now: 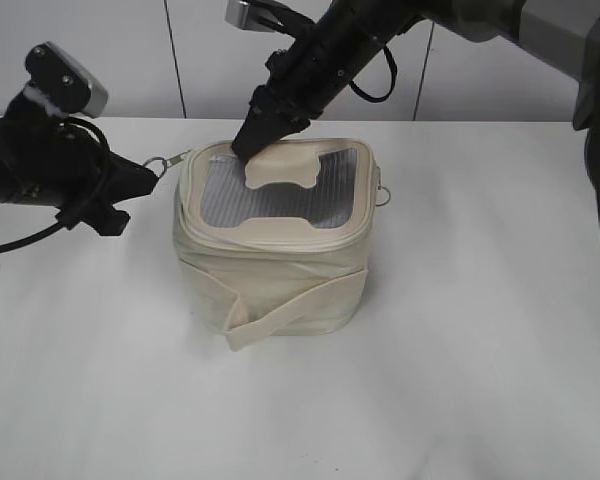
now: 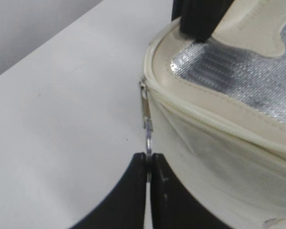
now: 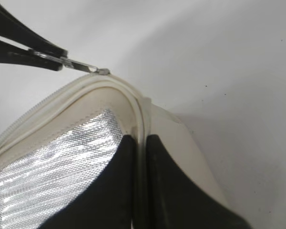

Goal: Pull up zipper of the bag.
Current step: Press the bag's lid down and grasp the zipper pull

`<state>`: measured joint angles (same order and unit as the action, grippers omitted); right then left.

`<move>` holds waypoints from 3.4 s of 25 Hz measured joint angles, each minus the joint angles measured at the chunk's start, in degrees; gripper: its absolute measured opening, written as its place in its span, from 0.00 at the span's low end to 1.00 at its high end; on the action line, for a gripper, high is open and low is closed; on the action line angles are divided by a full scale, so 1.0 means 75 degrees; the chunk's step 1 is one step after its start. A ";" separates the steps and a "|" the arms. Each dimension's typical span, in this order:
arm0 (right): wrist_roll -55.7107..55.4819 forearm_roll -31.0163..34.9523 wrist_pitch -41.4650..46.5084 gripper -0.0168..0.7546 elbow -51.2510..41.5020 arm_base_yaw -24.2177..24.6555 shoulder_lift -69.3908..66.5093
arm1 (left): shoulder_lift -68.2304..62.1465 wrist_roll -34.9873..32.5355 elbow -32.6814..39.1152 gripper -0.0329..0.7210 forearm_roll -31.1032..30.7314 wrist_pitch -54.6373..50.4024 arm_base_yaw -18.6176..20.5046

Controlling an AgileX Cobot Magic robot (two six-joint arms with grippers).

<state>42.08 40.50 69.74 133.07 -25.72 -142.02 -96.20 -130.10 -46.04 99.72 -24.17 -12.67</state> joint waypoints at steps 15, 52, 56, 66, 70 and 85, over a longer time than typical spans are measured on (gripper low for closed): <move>-0.0581 0.0237 0.0007 0.08 0.0000 -0.0091 -0.0016 | 0.1458 0.0998 0.1677 0.03 0.0142 -0.0020 -0.0072; -0.0987 0.0295 0.0019 0.08 -0.0013 -0.0090 -0.0028 | 0.2917 0.4240 0.2213 0.04 -0.2195 -0.0136 -0.2100; -0.0993 0.0295 0.0019 0.08 -0.0013 -0.0090 -0.0028 | 0.2773 0.4249 0.2213 0.04 -0.2064 -0.0340 -0.2153; -0.0993 0.0285 0.0019 0.08 -0.0013 -0.0067 -0.0028 | 0.1417 0.3392 0.1235 0.04 -0.0913 -0.0475 -0.3125; -0.0993 0.0285 0.0019 0.08 -0.0013 -0.0059 -0.0028 | 0.0712 0.3368 0.0580 0.04 -0.0921 -0.0527 -0.3445; -0.1594 0.0273 0.0003 0.52 0.0000 0.0311 0.0010 | 0.2047 0.7538 0.0499 0.57 -0.4173 -0.1011 -0.2954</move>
<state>30.12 42.55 69.77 133.07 -23.39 -141.95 -80.85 -73.56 -42.30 68.42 -31.76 -34.83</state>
